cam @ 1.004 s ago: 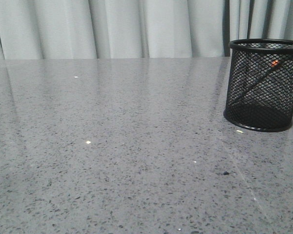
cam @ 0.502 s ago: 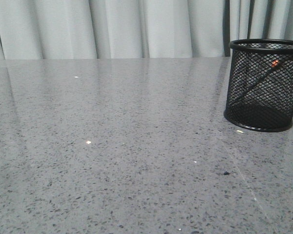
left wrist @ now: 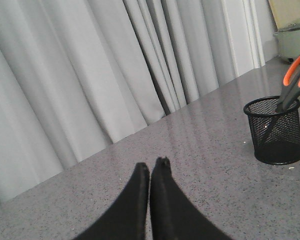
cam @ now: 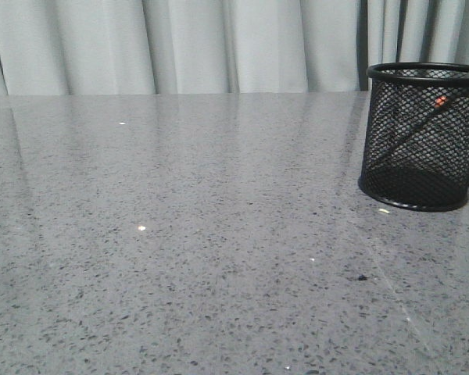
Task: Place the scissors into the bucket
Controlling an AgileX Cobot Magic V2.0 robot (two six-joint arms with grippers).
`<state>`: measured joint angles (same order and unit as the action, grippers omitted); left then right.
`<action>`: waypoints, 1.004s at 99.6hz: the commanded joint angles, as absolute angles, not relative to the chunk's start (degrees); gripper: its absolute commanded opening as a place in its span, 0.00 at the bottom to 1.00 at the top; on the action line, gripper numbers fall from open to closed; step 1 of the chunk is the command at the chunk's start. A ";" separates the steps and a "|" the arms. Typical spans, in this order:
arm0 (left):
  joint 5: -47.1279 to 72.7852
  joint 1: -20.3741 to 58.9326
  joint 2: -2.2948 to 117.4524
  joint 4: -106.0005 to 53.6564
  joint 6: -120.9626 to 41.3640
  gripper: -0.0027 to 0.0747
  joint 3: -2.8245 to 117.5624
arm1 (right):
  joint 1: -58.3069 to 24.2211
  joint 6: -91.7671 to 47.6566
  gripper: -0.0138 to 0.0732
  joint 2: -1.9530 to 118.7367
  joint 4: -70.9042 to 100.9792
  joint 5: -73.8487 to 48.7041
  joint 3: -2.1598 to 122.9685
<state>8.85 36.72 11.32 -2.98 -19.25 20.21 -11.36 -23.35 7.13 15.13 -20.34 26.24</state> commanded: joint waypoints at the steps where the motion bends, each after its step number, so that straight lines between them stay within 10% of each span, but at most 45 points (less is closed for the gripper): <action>1: 3.81 36.53 11.91 -3.13 -18.69 0.01 21.60 | -11.35 -23.54 0.10 7.66 15.32 -15.43 27.48; 100: 15.38 4.69 -1.65 -5.45 -1.95 0.01 -2.33 | -11.35 -23.54 0.10 7.66 15.32 -15.43 27.48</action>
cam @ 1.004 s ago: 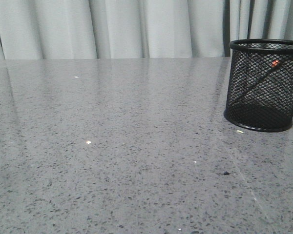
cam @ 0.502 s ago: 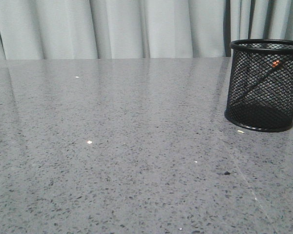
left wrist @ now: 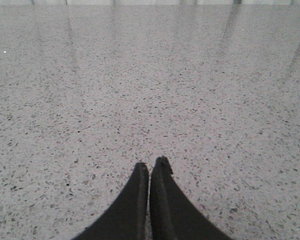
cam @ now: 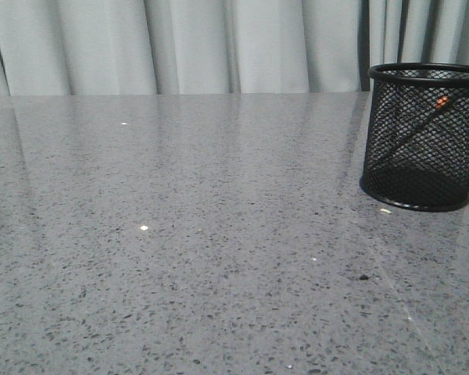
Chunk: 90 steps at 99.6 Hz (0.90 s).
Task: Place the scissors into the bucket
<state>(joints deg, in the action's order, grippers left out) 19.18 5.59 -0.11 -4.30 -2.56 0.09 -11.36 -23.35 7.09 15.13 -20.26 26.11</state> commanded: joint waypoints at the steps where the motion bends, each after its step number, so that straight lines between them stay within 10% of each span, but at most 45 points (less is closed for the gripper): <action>1: 15.38 4.68 -1.65 -5.45 -1.95 0.01 -2.33 | -11.35 -23.54 0.10 7.66 15.32 -15.43 27.48; 90: 15.50 4.42 -1.65 -5.55 -1.95 0.01 -2.33 | -7.95 -8.22 0.10 7.66 2.71 -9.08 21.75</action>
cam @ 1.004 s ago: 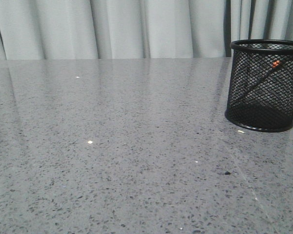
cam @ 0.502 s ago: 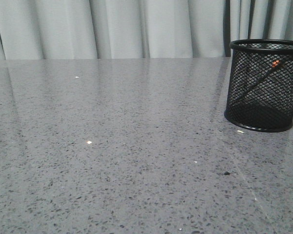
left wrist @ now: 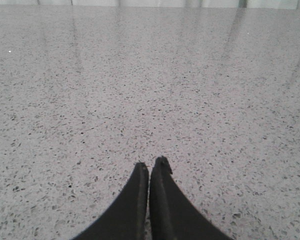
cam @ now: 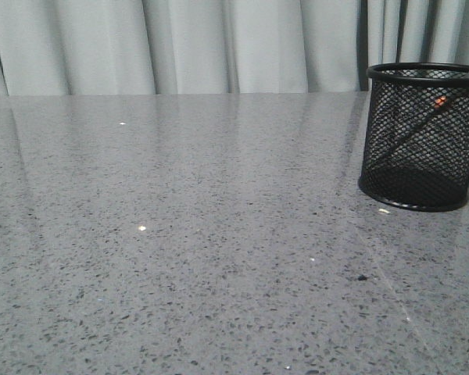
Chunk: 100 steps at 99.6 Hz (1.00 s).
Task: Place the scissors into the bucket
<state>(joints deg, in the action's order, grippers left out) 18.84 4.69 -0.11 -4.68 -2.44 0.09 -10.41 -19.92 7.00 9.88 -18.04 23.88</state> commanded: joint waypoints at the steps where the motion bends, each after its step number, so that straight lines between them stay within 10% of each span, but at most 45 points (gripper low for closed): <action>1: 15.50 4.42 -1.65 -5.55 -1.95 0.01 -2.33 | -7.37 -5.29 0.10 7.66 1.39 -8.68 21.30; 32: 15.50 4.42 -1.65 -5.55 -1.95 0.01 -2.33 | -0.27 9.31 0.10 2.84 -5.90 2.36 -1.28; 100: 15.50 4.42 -1.65 -5.55 -1.95 0.01 -2.33 | -0.27 9.31 0.10 -1.83 -5.38 -16.54 -1.16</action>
<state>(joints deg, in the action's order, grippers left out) 18.84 4.53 -0.11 -4.95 -2.31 0.09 -0.59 9.13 -0.61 -4.93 -18.37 -0.81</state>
